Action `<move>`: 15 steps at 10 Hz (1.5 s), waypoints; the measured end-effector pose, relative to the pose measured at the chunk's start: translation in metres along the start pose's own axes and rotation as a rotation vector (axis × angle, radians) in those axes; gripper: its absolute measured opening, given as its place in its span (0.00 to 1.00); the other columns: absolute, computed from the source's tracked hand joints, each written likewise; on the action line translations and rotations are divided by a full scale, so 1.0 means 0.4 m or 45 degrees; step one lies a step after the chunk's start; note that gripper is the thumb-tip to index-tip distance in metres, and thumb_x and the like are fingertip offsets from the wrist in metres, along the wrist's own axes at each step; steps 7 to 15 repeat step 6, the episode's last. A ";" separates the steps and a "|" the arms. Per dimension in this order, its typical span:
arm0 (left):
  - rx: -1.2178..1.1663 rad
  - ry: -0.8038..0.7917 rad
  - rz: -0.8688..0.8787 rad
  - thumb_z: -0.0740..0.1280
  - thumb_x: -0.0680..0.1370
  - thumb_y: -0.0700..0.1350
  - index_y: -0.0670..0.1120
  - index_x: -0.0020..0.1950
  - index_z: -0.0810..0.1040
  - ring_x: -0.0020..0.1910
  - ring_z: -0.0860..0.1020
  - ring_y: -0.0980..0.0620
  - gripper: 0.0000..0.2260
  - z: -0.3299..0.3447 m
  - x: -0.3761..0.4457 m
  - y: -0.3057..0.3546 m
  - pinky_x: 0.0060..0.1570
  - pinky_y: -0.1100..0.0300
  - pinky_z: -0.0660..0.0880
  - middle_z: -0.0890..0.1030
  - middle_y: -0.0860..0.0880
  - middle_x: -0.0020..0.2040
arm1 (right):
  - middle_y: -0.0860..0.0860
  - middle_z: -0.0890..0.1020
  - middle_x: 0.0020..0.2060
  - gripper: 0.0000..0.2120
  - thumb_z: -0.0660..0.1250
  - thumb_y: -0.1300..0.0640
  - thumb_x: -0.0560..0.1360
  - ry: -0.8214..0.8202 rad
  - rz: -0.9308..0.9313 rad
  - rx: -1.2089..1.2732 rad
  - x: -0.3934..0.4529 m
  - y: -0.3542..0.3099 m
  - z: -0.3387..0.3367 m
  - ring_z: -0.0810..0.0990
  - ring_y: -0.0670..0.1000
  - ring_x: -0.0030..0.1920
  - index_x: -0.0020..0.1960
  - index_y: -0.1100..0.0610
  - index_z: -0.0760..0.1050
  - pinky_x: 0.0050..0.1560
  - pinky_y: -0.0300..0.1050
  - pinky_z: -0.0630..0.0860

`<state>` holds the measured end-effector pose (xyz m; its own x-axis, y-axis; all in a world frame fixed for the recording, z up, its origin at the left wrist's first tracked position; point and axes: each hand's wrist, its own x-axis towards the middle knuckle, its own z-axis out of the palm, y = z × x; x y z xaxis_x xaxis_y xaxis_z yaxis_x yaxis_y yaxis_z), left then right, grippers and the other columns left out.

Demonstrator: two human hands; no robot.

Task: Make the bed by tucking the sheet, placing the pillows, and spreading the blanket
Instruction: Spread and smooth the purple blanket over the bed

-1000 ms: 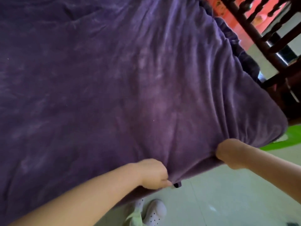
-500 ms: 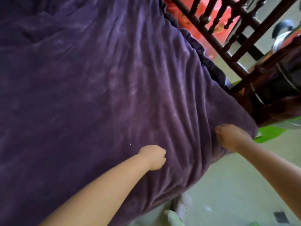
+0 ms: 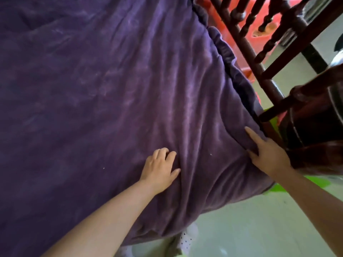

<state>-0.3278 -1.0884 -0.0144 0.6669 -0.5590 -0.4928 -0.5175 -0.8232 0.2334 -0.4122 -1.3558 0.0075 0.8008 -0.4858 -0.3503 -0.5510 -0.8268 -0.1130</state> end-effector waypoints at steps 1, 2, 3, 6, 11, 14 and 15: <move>0.004 0.040 -0.006 0.56 0.79 0.58 0.49 0.75 0.57 0.74 0.57 0.48 0.27 -0.020 -0.002 0.030 0.71 0.54 0.59 0.58 0.47 0.74 | 0.64 0.73 0.58 0.28 0.64 0.57 0.74 -0.062 -0.014 -0.171 -0.029 0.045 -0.093 0.78 0.65 0.54 0.72 0.43 0.61 0.53 0.55 0.76; 0.036 -0.029 0.057 0.55 0.79 0.59 0.50 0.77 0.52 0.77 0.52 0.47 0.29 -0.039 -0.003 0.059 0.73 0.52 0.55 0.53 0.46 0.77 | 0.61 0.72 0.59 0.27 0.60 0.55 0.75 -0.094 0.020 -0.447 -0.040 0.063 -0.127 0.76 0.63 0.56 0.72 0.43 0.58 0.56 0.52 0.74; 0.120 -0.129 0.072 0.55 0.79 0.58 0.50 0.77 0.50 0.78 0.48 0.46 0.30 -0.035 -0.010 0.059 0.74 0.50 0.53 0.49 0.45 0.78 | 0.64 0.65 0.68 0.26 0.49 0.54 0.79 -0.262 0.080 -0.854 -0.038 0.050 -0.048 0.64 0.62 0.69 0.75 0.49 0.48 0.69 0.54 0.61; 0.075 0.067 -0.349 0.54 0.80 0.57 0.49 0.77 0.53 0.78 0.51 0.46 0.28 -0.007 -0.081 -0.166 0.73 0.51 0.55 0.53 0.44 0.78 | 0.60 0.55 0.75 0.29 0.47 0.47 0.78 -0.635 0.299 -0.976 0.054 -0.017 -0.025 0.52 0.61 0.75 0.76 0.51 0.42 0.74 0.55 0.51; 0.075 0.067 -0.349 0.54 0.80 0.57 0.49 0.77 0.53 0.78 0.51 0.46 0.28 -0.007 -0.081 -0.166 0.73 0.51 0.55 0.53 0.44 0.78 | 0.60 0.55 0.75 0.29 0.47 0.47 0.78 -0.635 0.299 -0.976 0.054 -0.017 -0.025 0.52 0.61 0.75 0.76 0.51 0.42 0.74 0.55 0.51; 0.075 0.067 -0.349 0.54 0.80 0.57 0.49 0.77 0.53 0.78 0.51 0.46 0.28 -0.007 -0.081 -0.166 0.73 0.51 0.55 0.53 0.44 0.78 | 0.60 0.55 0.75 0.29 0.47 0.47 0.78 -0.635 0.299 -0.976 0.054 -0.017 -0.025 0.52 0.61 0.75 0.76 0.51 0.42 0.74 0.55 0.51; 0.075 0.067 -0.349 0.54 0.80 0.57 0.49 0.77 0.53 0.78 0.51 0.46 0.28 -0.007 -0.081 -0.166 0.73 0.51 0.55 0.53 0.44 0.78 | 0.60 0.55 0.75 0.29 0.47 0.47 0.78 -0.635 0.299 -0.976 0.054 -0.017 -0.025 0.52 0.61 0.75 0.76 0.51 0.42 0.74 0.55 0.51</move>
